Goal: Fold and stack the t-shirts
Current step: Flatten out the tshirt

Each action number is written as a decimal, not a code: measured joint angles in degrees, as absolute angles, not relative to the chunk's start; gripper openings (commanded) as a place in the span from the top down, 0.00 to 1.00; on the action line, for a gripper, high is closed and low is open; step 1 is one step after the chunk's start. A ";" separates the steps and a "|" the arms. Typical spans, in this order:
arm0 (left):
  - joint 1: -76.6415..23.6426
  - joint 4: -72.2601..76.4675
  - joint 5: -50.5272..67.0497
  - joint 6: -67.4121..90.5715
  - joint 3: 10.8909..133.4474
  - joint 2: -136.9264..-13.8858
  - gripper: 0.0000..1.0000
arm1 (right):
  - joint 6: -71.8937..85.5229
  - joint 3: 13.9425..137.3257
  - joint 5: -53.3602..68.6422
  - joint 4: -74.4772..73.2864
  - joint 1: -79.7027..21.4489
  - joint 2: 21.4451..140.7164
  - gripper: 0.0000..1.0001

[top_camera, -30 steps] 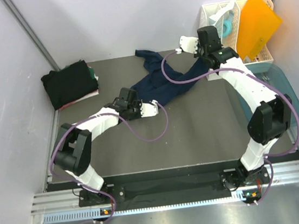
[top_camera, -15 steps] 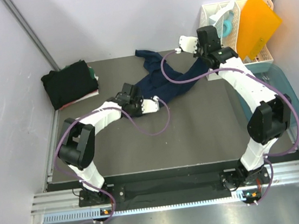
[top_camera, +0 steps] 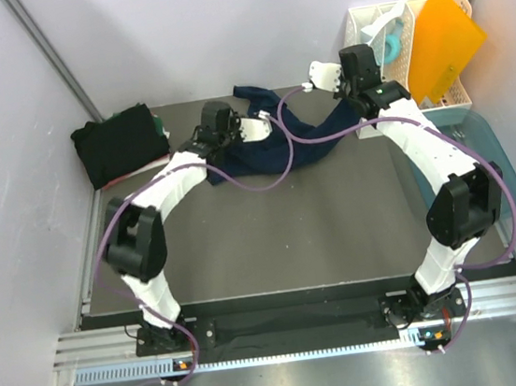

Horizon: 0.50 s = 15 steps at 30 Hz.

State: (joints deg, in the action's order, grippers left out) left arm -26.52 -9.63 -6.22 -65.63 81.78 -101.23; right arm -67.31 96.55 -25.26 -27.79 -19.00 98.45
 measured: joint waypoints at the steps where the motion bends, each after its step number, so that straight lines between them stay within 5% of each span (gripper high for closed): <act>1: -25.82 -7.77 -7.94 -66.26 81.87 -103.50 1.00 | -67.29 96.55 -25.26 -27.81 -19.00 98.45 1.00; 6: -21.78 -0.64 -16.10 -69.01 82.26 -119.59 0.96 | -67.26 96.55 -25.23 -27.81 -19.11 98.45 1.00; 11: -20.40 4.82 -22.33 -71.48 81.91 -127.04 0.55 | -66.83 96.55 -25.19 -27.86 -19.38 98.45 1.00; 15: -20.64 6.90 -24.91 -70.41 83.85 -126.98 0.47 | -66.19 96.55 -25.21 -27.88 -19.40 98.45 1.00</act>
State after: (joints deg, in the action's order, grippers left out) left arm -20.64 6.90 -24.91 -70.41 83.85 -126.98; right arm -66.19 96.55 -25.21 -27.88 -19.40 98.45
